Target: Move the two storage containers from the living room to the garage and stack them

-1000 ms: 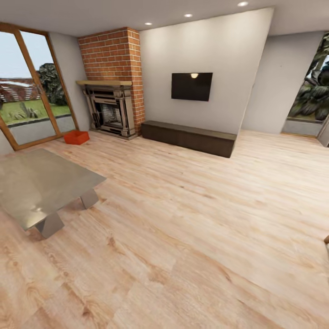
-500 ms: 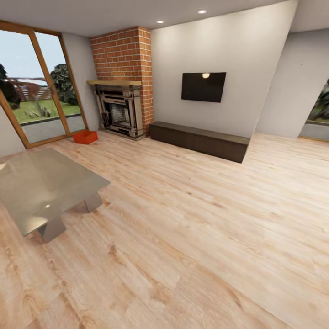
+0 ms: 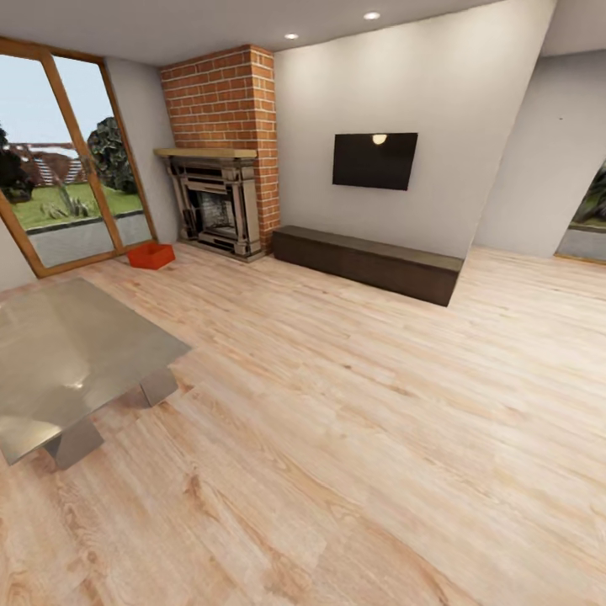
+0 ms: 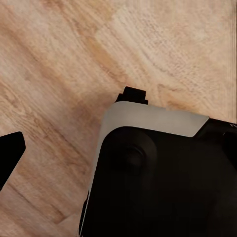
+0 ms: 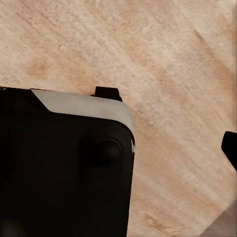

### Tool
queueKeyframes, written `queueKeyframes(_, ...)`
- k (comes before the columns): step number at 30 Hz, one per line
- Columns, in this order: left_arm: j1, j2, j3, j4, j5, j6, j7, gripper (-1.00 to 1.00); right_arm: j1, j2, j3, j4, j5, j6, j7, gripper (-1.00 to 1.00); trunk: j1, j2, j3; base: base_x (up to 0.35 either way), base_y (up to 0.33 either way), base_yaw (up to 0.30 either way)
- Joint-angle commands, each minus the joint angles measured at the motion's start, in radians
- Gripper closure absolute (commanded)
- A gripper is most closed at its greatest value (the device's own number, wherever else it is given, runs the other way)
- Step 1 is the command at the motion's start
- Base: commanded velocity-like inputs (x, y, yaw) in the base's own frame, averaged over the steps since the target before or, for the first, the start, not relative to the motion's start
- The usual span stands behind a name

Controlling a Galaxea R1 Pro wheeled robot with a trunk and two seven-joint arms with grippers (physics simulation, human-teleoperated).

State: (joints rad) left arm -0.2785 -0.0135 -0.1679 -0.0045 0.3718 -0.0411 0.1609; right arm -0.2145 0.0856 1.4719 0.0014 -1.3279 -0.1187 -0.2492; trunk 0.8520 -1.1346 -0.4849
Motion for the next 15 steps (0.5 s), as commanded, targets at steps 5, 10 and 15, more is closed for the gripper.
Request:
queueKeyframes(5,-0.001,0.0,-0.008,0.001,0.009,-0.003,0.003,-1.0,0.0,0.0,0.008,0.0,-0.01,-0.002,-0.002,-1.0,0.001,0.0,-0.001,0.322,-0.093,0.0)
queueKeyframes(10,0.0,0.0,-0.008,0.001,0.009,-0.003,0.003,-1.0,0.0,0.0,0.008,0.0,-0.01,-0.002,-0.002,-1.0,0.001,0.0,-0.001,0.322,-0.093,0.0)
queueKeyframes(15,-0.001,0.0,-0.008,0.001,0.009,-0.003,0.003,-1.0,0.0,0.0,0.008,0.0,-0.011,-0.002,-0.002,-1.0,0.001,0.0,-0.001,0.322,-0.093,0.0)
